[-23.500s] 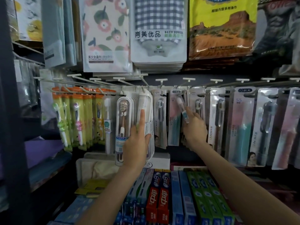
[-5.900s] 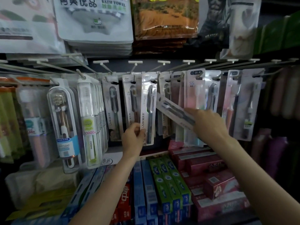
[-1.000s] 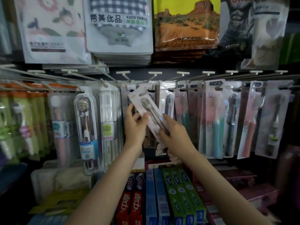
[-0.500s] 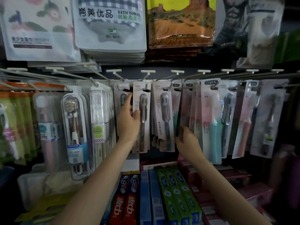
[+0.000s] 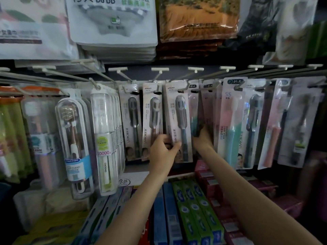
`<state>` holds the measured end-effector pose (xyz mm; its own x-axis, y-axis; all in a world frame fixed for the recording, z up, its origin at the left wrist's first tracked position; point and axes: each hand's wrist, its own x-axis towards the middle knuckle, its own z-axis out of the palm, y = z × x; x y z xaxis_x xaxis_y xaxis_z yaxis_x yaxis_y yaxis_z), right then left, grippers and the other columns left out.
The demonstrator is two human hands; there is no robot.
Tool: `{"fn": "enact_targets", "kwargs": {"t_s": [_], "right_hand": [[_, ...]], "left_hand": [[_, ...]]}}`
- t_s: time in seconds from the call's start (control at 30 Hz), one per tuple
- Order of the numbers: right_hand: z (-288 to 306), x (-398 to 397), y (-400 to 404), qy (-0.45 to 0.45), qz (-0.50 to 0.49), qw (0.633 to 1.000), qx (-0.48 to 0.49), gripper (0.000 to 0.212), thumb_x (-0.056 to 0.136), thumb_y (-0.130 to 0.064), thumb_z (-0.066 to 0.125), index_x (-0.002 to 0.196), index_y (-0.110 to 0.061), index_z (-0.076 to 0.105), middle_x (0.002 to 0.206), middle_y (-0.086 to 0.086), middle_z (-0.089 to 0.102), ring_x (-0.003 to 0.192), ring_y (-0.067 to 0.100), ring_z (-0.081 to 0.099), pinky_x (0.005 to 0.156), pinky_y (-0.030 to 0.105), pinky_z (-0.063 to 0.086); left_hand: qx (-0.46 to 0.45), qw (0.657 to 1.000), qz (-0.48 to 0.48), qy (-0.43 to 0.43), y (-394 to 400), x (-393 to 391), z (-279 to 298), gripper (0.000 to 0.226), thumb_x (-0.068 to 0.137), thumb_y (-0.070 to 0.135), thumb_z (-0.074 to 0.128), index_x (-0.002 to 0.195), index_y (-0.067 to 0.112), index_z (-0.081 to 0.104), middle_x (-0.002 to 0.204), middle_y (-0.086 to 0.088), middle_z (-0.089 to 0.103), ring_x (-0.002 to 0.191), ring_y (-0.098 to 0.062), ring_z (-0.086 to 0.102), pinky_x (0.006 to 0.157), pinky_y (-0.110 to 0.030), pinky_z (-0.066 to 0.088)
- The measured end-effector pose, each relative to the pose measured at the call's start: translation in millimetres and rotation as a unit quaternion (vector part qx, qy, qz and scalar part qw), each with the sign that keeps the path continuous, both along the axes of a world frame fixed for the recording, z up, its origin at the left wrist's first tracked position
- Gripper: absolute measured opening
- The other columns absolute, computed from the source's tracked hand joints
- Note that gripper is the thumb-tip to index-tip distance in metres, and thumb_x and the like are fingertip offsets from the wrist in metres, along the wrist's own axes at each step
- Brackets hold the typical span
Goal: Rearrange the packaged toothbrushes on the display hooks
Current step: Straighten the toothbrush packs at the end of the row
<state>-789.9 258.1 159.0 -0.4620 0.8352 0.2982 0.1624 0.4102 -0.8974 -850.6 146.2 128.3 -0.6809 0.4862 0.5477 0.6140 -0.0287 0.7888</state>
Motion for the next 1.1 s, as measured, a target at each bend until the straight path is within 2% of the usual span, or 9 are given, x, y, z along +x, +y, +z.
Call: {"fn": "enact_targets", "kwargs": {"t_s": [0.07, 0.13, 0.23, 0.33, 0.43, 0.57, 0.73, 0.9, 1.1], "right_hand": [[-1.8, 2.3, 0.6, 0.003, 0.015, 1.000, 0.006, 0.052, 0.089, -0.015, 0.058, 0.136, -0.009, 0.035, 0.136, 0.013, 0.047, 0.127, 0.030, 0.043, 0.104, 0.038, 0.035], [-5.7, 7.2, -0.4, 0.009, 0.029, 0.999, 0.020, 0.042, 0.090, -0.011, 0.055, 0.130, -0.009, 0.042, 0.129, 0.011, 0.053, 0.121, 0.029, 0.048, 0.097, 0.036, 0.039], [-9.3, 16.1, -8.9, 0.020, 0.015, 0.999, 0.042, 0.040, 0.093, -0.009, 0.050, 0.131, -0.010, 0.039, 0.126, 0.011, 0.053, 0.118, 0.028, 0.050, 0.092, 0.034, 0.040], [-9.8, 28.3, -23.3, 0.037, -0.015, 0.996, 0.077, 0.049, 0.092, -0.002, 0.047, 0.137, -0.011, 0.030, 0.123, 0.012, 0.056, 0.107, 0.026, 0.055, 0.078, 0.026, 0.040], [-17.1, 44.7, -42.5, 0.010, -0.036, 0.988, 0.152, 0.066, 0.090, 0.005, 0.045, 0.146, -0.013, 0.014, 0.119, 0.017, 0.055, 0.088, 0.028, 0.057, 0.072, 0.031, 0.045], [-36.3, 64.9, -63.1, -0.035, -0.061, 0.965, 0.254, 0.068, 0.089, 0.004, 0.046, 0.146, -0.015, 0.014, 0.138, 0.016, 0.036, 0.101, 0.035, 0.052, 0.079, 0.038, 0.043], [-50.4, 77.4, -59.4, -0.063, -0.068, 0.966, 0.241, 0.066, 0.092, 0.003, 0.042, 0.147, -0.021, 0.015, 0.135, 0.019, 0.036, 0.077, 0.030, 0.053, 0.071, 0.040, 0.045], [-53.7, 75.6, -54.9, -0.087, -0.091, 0.962, 0.241, 0.070, 0.091, 0.003, 0.041, 0.148, -0.023, 0.011, 0.139, 0.023, 0.031, 0.075, 0.029, 0.051, 0.066, 0.036, 0.040], [-52.0, 78.4, -52.0, -0.115, -0.109, 0.955, 0.252, 0.068, 0.093, 0.000, 0.040, 0.149, -0.023, 0.009, 0.141, 0.025, 0.029, 0.084, 0.038, 0.054, 0.066, 0.036, 0.036]], "left_hand": [[-0.012, 1.000, -0.009, 0.007, 4.4, -3.0, -0.3, 0.022, 0.084, 0.026, 0.066, 0.101, 0.013, 0.059, 0.090, 0.008, 0.061, 0.091, -0.013, 0.060, 0.067, -0.008, 0.043], [-0.011, 1.000, -0.021, 0.001, 6.4, -7.0, -1.1, 0.031, 0.084, 0.028, 0.066, 0.106, 0.007, 0.061, 0.097, 0.001, 0.065, 0.091, -0.013, 0.060, 0.076, -0.018, 0.048], [0.013, 0.999, -0.039, 0.021, 1.2, -7.8, -2.6, 0.011, 0.085, 0.020, 0.065, 0.084, 0.009, 0.064, 0.079, -0.001, 0.066, 0.075, -0.011, 0.061, 0.067, -0.019, 0.047], [0.025, 0.996, 0.030, 0.086, -9.1, -13.2, -3.0, 0.024, 0.086, 0.019, 0.063, 0.066, 0.021, 0.050, 0.063, 0.011, 0.053, 0.063, -0.009, 0.054, 0.057, -0.020, 0.039], [0.020, 0.984, 0.088, 0.152, -19.8, -16.7, -1.3, 0.023, 0.088, 0.020, 0.061, 0.069, 0.018, 0.048, 0.063, 0.011, 0.050, 0.061, -0.011, 0.054, 0.054, -0.023, 0.039], [0.018, 0.977, 0.105, 0.184, -26.1, -16.0, -1.0, 0.021, 0.088, 0.022, 0.061, 0.072, 0.019, 0.048, 0.065, 0.012, 0.051, 0.062, -0.011, 0.054, 0.054, -0.025, 0.042], [0.030, 0.979, 0.091, 0.179, -23.0, -8.5, -4.9, 0.016, 0.088, 0.021, 0.060, 0.077, 0.016, 0.051, 0.075, 0.004, 0.058, 0.069, -0.014, 0.057, 0.061, -0.029, 0.047], [0.030, 0.980, 0.087, 0.176, -21.8, -10.2, -5.8, 0.014, 0.088, 0.020, 0.061, 0.078, 0.015, 0.052, 0.076, 0.005, 0.056, 0.069, -0.012, 0.055, 0.061, -0.022, 0.042], [0.036, 0.980, 0.087, 0.173, -22.0, -13.1, -5.5, 0.013, 0.088, 0.018, 0.060, 0.079, 0.012, 0.054, 0.075, 0.004, 0.057, 0.069, -0.015, 0.056, 0.062, -0.028, 0.046]]}}
